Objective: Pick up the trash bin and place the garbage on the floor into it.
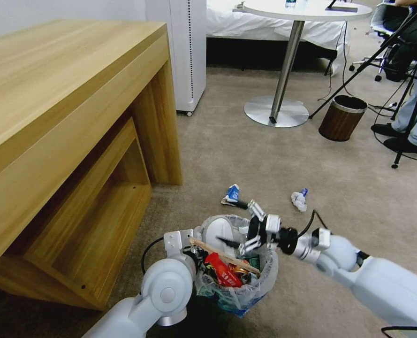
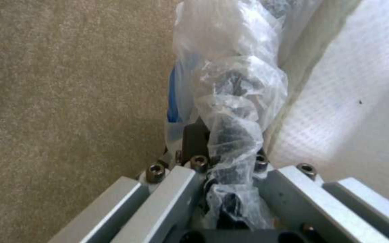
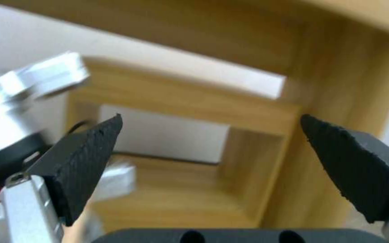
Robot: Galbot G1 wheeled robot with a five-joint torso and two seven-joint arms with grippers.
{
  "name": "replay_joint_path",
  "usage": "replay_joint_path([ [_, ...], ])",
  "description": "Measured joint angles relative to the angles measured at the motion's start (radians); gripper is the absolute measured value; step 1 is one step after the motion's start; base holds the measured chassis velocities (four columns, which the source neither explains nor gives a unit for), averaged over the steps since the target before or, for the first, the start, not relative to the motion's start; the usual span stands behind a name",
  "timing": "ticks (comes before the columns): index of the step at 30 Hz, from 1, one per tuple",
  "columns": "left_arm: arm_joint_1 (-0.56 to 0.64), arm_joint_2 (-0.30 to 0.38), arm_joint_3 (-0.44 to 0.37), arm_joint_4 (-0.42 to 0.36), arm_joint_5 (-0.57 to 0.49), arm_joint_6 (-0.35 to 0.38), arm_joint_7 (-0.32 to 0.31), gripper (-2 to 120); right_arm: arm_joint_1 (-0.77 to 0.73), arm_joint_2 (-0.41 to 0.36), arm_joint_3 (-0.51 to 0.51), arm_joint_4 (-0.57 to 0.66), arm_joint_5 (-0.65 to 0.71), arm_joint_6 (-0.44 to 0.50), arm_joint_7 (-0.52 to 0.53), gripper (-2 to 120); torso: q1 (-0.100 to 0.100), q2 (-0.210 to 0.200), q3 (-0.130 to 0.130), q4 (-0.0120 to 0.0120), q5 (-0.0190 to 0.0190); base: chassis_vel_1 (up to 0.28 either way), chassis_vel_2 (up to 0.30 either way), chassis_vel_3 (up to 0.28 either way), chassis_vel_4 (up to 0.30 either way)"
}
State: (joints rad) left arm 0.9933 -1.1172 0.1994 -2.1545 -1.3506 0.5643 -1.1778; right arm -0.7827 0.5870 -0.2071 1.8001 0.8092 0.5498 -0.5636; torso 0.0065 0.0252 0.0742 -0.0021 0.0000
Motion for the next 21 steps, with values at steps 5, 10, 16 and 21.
replay_joint_path([
  [5,-0.011,0.003,0.002,-0.003,-0.006,-0.002,0.000,0,0.000,-0.012,0.085,-0.022,0.033,-0.001,0.031,100,0.000,0.000,0.000,0.0000,0.0000,0.000,0.000,0.000,0.000],
  [10,-0.065,0.001,0.001,-0.001,-0.045,-0.019,-0.014,0,-0.031,0.003,0.163,-0.062,0.025,-0.019,0.059,100,0.000,0.000,0.000,0.0000,0.0001,0.000,0.000,0.000,0.000],
  [16,-0.100,-0.004,0.031,0.021,-0.074,-0.032,-0.032,0,-0.061,0.051,0.246,-0.128,-0.048,-0.056,0.154,100,0.000,0.000,0.000,-0.0001,0.0003,0.000,0.000,0.000,0.000],
  [21,-0.061,-0.013,0.035,0.030,-0.046,-0.028,-0.029,0,-0.092,0.071,0.326,-0.178,-0.060,-0.083,0.194,100,0.000,0.000,0.000,0.0001,0.0000,0.000,0.000,0.000,0.000],
])
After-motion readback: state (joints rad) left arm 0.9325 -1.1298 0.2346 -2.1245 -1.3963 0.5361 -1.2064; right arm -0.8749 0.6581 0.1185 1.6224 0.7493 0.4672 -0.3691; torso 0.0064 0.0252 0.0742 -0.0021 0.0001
